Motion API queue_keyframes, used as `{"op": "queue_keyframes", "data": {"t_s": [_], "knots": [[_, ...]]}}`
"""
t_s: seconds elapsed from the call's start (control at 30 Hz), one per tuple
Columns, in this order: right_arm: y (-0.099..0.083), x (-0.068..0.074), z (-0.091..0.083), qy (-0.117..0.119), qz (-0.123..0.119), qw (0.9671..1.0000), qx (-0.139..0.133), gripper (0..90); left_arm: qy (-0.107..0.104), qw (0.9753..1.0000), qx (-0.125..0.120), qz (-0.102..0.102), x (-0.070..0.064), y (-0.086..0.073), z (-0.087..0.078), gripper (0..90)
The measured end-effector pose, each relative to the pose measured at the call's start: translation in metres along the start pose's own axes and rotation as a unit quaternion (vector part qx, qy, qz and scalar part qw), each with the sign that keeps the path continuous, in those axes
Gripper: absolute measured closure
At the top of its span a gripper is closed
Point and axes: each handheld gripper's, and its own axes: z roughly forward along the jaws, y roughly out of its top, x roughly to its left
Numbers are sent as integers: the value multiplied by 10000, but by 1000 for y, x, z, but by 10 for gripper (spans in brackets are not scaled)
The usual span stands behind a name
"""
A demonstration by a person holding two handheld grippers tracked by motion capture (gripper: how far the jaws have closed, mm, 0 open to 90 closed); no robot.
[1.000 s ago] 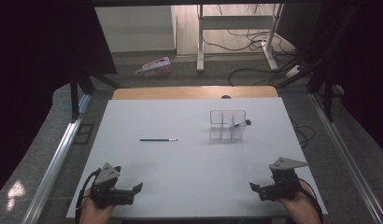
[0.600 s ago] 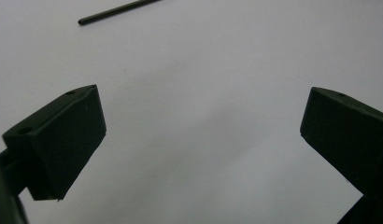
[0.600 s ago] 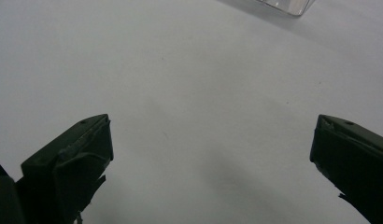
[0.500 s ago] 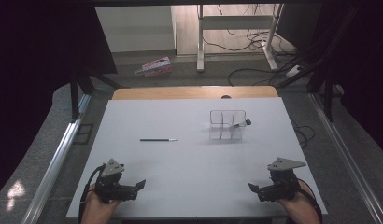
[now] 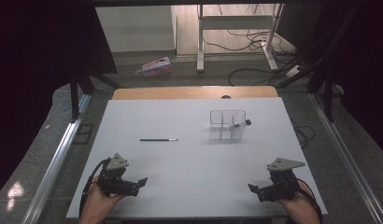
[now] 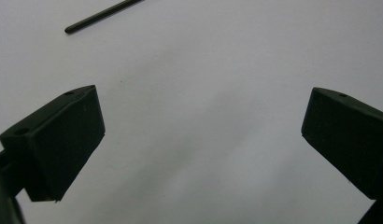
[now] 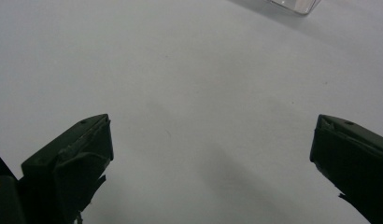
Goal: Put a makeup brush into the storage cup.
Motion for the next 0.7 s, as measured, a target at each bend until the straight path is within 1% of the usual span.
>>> {"op": "queue_keyframes", "data": {"t_s": [0.13, 0.27, 0.33, 0.43, 0.5, 0.7], "knots": [[0, 0, 0, 1, -17, 10000, 33, 0, -52, 10000, 27, 44, 5, 5, 1, 1], [0, 0, 0, 5, -16, 10000, 23, 0, -10, 9998, 103, 179, 6, 11, 2, 1], [0, 0, 0, 17, -16, 10000, 23, 0, -41, 9996, 134, 241, 9, 15, 3, 1], [0, 0, 0, 24, -22, 10000, 15, 0, -98, 9995, 143, 255, 12, 19, 5, 1], [0, -1, 0, 32, -4, 10000, -4, 0, -99, 9995, 161, 269, 13, 22, 6, 1], [0, -1, 1, 34, -33, 10000, 15, 0, -142, 9987, 275, 395, 18, 31, 10, 0]]}}
